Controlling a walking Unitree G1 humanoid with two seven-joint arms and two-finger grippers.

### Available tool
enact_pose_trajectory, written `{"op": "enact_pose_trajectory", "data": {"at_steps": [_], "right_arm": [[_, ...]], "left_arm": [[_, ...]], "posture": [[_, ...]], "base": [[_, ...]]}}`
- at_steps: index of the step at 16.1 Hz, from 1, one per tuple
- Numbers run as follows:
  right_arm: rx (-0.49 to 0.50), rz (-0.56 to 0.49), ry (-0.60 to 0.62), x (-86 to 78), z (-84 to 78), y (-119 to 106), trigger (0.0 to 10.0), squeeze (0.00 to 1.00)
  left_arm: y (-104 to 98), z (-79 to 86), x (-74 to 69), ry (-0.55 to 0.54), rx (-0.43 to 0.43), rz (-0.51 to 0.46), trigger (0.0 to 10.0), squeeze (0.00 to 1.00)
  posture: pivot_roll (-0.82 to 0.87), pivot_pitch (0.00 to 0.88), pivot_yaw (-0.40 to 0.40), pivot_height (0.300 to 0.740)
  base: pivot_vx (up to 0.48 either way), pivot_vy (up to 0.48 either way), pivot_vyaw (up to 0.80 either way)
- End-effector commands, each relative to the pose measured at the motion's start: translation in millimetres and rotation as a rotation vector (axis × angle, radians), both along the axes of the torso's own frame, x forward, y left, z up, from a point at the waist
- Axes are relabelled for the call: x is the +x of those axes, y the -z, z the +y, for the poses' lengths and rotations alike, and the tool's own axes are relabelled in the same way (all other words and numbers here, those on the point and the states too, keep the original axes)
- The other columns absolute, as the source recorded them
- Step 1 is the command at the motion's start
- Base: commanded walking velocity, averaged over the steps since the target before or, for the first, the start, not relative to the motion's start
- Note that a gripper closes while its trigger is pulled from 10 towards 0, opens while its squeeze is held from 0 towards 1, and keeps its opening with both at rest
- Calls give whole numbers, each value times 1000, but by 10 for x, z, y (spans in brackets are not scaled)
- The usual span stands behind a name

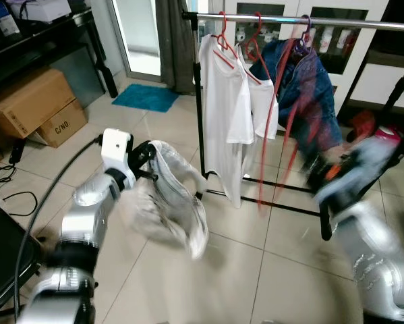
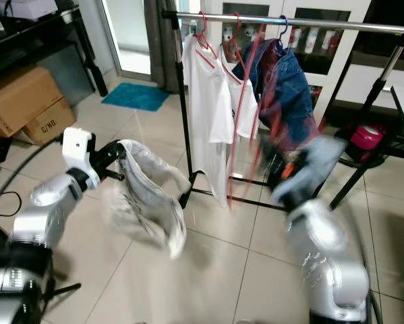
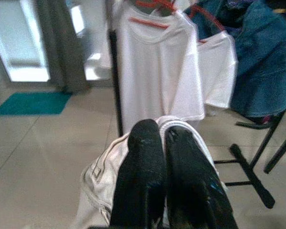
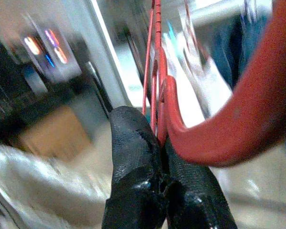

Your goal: Hang hanger

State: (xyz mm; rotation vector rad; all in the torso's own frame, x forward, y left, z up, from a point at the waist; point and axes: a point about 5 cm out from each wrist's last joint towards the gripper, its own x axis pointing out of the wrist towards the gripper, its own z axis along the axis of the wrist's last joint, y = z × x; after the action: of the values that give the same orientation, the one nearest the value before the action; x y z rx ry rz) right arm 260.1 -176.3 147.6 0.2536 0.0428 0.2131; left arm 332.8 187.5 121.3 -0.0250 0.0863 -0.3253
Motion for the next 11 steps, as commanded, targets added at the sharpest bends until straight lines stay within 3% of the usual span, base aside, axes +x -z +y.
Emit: {"op": "enact_pose_trajectory", "data": {"at_steps": [1,2,3,4,6,7,10,11], "right_arm": [[-51,25,25,-25,-10,74,10000,0],[-64,26,82,-82,-17,152,10000,0],[-47,23,90,-106,16,167,10000,0],[35,5,65,-120,77,143,10000,0],[60,-31,98,-119,62,113,10000,0],[70,-67,121,-112,42,94,10000,0],[64,-80,131,-130,38,85,10000,0],[56,-72,139,-135,36,95,10000,0]], "left_arm": [[-153,-49,5,-28,-13,-45,10000,0],[-139,-154,-118,-21,-44,-62,10000,0],[-141,-225,-205,5,-62,-81,10000,86],[-145,-260,-271,-12,-88,-73,10000,118],[-157,-327,-362,-54,-113,-92,10000,173],[-140,-385,-432,-46,-125,-71,10000,157],[-114,-506,-502,-7,-18,-32,10000,0],[-128,-555,-508,22,-21,-39,10000,0]], "posture": [[-142,0,89,719],[-138,0,83,719],[-134,0,77,719],[-130,0,72,719],[-116,0,53,719],[-116,0,53,719],[-124,0,53,719],[-128,0,56,719]], "base": [[0,0,-800],[0,0,-800],[0,0,-800],[0,0,-800],[0,0,-800],[0,0,-800],[0,0,-800],[0,0,-800]]}}
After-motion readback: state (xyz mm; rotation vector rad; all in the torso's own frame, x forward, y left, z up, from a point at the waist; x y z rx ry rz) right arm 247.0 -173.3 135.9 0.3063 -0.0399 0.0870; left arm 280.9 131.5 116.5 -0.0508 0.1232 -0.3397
